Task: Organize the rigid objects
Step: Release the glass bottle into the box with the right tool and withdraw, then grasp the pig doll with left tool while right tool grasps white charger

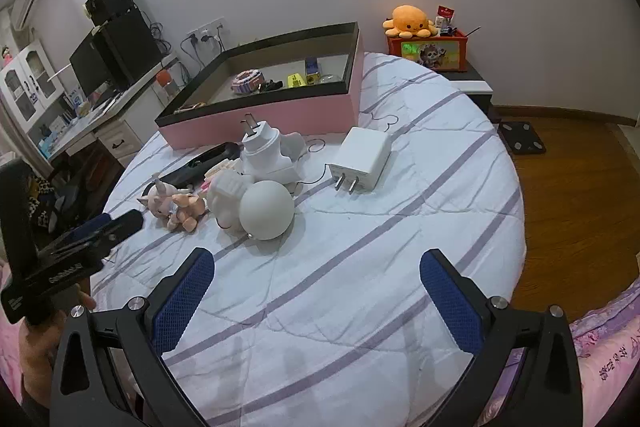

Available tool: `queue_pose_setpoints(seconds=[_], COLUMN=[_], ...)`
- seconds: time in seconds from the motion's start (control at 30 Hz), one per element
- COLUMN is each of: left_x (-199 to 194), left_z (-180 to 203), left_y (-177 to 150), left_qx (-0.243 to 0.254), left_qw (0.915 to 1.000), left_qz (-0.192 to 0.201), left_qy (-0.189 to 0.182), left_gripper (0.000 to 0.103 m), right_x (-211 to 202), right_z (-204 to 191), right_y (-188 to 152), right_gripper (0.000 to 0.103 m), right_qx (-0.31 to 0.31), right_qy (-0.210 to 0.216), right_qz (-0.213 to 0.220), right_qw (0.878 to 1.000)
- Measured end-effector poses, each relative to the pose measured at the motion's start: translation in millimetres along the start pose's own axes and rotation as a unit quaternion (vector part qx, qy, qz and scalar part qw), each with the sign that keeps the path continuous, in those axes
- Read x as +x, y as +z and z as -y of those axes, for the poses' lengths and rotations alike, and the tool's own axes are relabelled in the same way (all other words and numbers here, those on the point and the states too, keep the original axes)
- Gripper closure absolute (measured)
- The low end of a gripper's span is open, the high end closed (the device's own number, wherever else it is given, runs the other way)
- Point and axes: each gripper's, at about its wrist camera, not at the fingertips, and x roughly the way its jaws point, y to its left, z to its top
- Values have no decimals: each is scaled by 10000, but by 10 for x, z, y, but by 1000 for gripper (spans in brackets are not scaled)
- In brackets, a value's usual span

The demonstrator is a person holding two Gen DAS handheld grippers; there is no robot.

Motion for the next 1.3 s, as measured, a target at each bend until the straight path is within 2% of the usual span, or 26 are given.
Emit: queue_pose_setpoints(seconds=[0.27, 0.5, 0.63, 0.87, 0.97, 1.13, 1.3], left_x=[398, 620, 604, 487, 491, 601, 549], left_z=[163, 87, 62, 0, 6, 127, 71], left_y=[55, 143, 150, 86, 83, 126, 115], left_qx=[171, 94, 188, 313, 371, 666, 584], left_qw=[9992, 9986, 9986, 9978, 9975, 9960, 9966], left_qz=[-370, -511, -461, -453, -487, -598, -532], left_qy=[3, -26, -193, -370, -356, -59, -223], left_gripper=[0, 3, 9, 10, 9, 10, 13], right_x=[118, 245, 323, 424, 485, 602, 716], right_z=[30, 122, 155, 209, 237, 280, 304], right_y=[81, 169, 222, 285, 296, 360, 464], right_gripper=[0, 0, 0, 0, 0, 0, 0], right_qx=[-56, -41, -66, -38, -28, 40, 36], right_qy=[-55, -129, -188, -187, -205, -270, -485], right_qz=[-78, -143, -185, -236, -284, -325, -337], right_qw=[9999, 9998, 9996, 9995, 9994, 9991, 9982])
